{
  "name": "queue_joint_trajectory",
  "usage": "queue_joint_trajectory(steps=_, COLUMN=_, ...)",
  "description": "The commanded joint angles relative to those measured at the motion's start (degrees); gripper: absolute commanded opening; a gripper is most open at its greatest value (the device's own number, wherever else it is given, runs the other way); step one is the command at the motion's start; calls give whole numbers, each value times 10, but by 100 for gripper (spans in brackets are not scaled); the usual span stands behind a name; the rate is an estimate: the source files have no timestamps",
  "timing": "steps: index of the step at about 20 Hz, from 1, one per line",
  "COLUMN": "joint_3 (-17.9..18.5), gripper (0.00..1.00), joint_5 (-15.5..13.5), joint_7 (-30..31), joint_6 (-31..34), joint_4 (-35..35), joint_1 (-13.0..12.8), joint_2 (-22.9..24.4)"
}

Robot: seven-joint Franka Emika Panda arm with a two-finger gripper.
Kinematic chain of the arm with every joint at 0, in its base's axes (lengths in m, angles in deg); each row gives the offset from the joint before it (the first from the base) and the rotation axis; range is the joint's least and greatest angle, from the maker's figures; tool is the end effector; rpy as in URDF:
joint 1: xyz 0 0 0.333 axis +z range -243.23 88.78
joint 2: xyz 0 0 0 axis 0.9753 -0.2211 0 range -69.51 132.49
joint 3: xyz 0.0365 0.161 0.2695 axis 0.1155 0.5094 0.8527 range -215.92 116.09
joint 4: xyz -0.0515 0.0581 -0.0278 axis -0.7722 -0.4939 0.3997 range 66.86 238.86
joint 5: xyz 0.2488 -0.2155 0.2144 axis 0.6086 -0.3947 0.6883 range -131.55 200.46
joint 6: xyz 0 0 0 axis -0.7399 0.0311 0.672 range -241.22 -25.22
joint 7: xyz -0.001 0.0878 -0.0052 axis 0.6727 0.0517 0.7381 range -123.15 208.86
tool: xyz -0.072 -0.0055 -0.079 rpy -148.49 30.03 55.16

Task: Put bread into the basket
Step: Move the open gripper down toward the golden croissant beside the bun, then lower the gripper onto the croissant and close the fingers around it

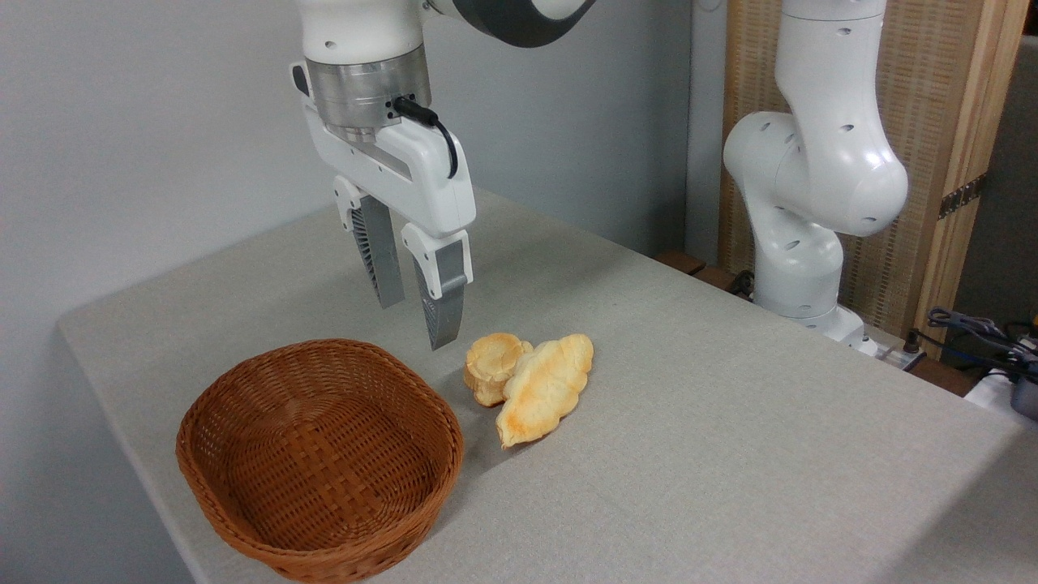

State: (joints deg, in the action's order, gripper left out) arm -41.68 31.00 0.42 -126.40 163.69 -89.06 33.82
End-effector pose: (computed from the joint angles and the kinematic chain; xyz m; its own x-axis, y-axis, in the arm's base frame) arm 0.5514 -0.0388 0.5725 0.7005 -0.7107 0.0650 -0.7132 -0.7004 0.0289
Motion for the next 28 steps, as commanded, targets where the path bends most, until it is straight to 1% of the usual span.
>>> queue_joint_trajectory(steps=1, joint_3=6, gripper=100, joint_5=-2, joint_7=-2, joint_6=8, joint_4=0, joint_1=-1, joint_2=0)
queue_joint_trajectory(steps=11, joint_3=6, gripper=100, joint_5=-2, joint_7=1, joint_6=9, joint_4=1, joint_1=-1, joint_2=0)
queue_joint_trajectory(steps=20, joint_3=7, gripper=100, joint_5=-2, joint_7=3, joint_6=36, joint_4=7, joint_1=0, joint_2=0)
queue_joint_trajectory(steps=28, joint_3=15, gripper=100, joint_5=-1, joint_7=-2, joint_6=31, joint_4=67, joint_1=0, joint_2=21)
